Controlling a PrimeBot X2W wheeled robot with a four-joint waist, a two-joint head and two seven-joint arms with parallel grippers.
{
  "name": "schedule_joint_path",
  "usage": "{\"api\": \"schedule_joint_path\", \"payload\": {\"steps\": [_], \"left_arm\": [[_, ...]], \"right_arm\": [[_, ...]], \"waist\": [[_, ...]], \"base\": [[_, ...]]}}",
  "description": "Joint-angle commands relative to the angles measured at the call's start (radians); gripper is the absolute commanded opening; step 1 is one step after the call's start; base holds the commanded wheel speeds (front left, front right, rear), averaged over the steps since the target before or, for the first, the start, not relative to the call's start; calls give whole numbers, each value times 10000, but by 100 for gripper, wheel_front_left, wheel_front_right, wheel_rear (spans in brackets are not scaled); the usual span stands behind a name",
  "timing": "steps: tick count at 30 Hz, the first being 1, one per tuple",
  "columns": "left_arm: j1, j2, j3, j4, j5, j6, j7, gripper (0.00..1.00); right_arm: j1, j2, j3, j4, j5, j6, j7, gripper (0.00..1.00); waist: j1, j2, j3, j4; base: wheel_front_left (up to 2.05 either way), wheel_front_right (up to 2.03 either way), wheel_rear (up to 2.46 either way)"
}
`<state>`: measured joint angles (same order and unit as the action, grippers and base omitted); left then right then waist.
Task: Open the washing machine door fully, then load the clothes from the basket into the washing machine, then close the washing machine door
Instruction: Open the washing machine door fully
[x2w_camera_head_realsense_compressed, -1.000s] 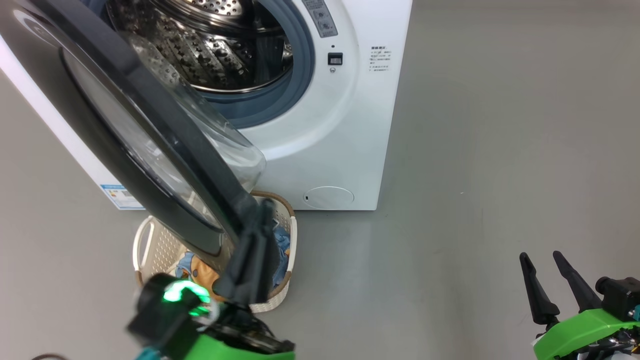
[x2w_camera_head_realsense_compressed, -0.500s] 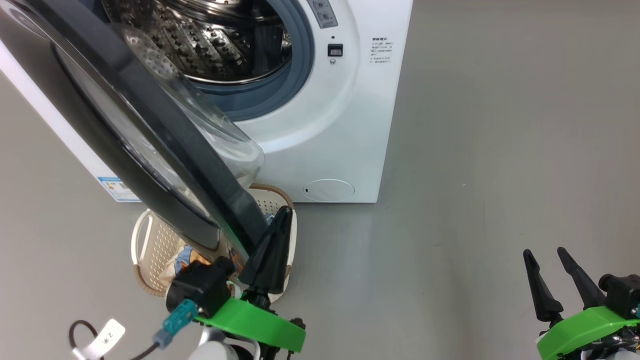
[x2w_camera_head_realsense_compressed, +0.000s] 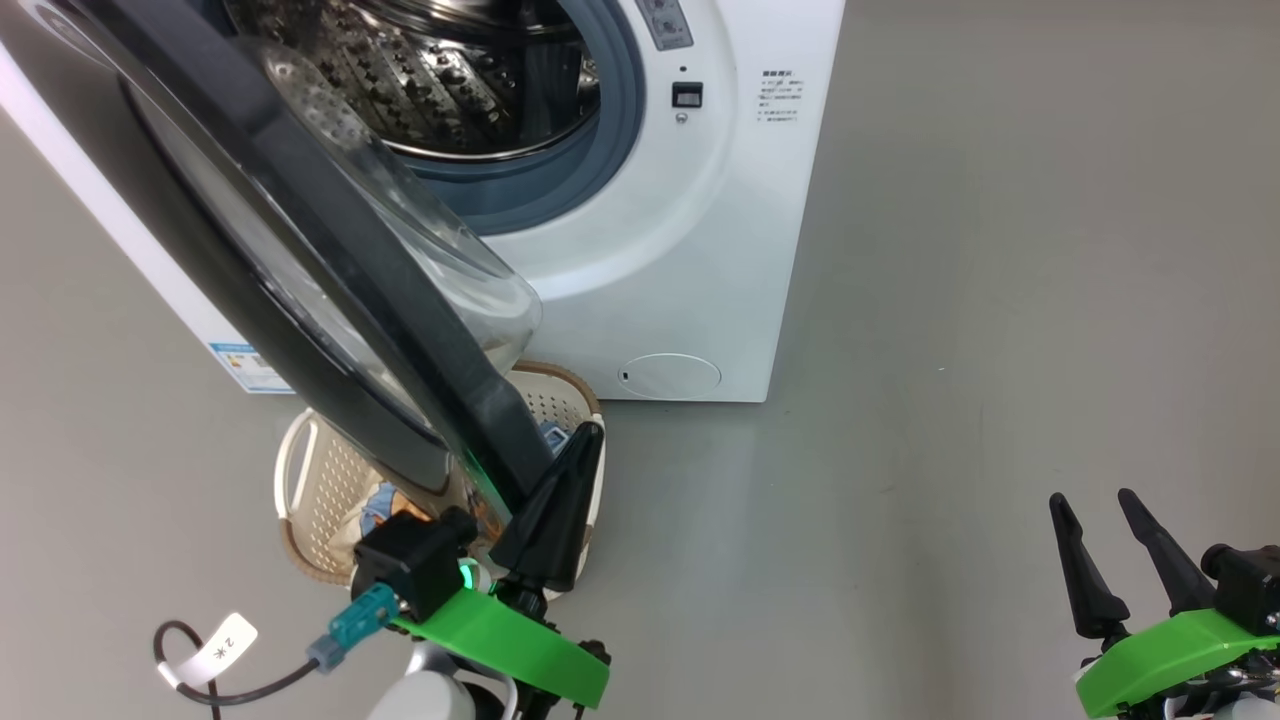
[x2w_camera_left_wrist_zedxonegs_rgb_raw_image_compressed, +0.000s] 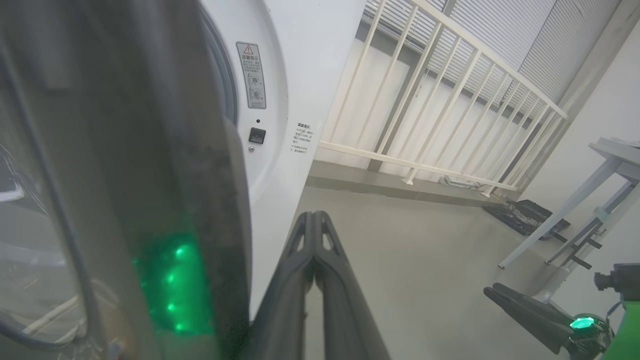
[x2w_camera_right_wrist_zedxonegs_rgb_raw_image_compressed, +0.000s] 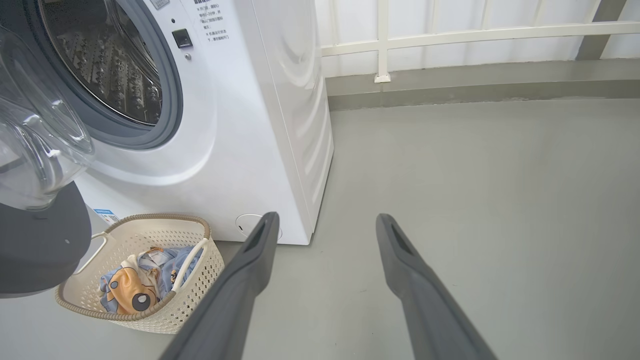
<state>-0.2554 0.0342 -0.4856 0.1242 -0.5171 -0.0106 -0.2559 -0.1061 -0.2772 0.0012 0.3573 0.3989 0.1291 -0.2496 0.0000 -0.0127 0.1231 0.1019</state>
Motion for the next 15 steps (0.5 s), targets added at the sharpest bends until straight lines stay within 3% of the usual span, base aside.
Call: {"api": "schedule_joint_path", "payload": {"steps": [1, 15], "left_arm": [[-406, 160, 530, -104, -76, 26, -59, 0], [-4, 160, 994, 44, 68, -82, -59, 0]], "right_arm": [[-230, -189, 148, -258, -95, 16, -122, 100], [-246, -205, 270, -344, -93, 16, -122, 100]], "waist": [[0, 0, 0, 41], [0, 0, -95, 381]], "base": [[0, 0, 0], [0, 0, 0]]}}
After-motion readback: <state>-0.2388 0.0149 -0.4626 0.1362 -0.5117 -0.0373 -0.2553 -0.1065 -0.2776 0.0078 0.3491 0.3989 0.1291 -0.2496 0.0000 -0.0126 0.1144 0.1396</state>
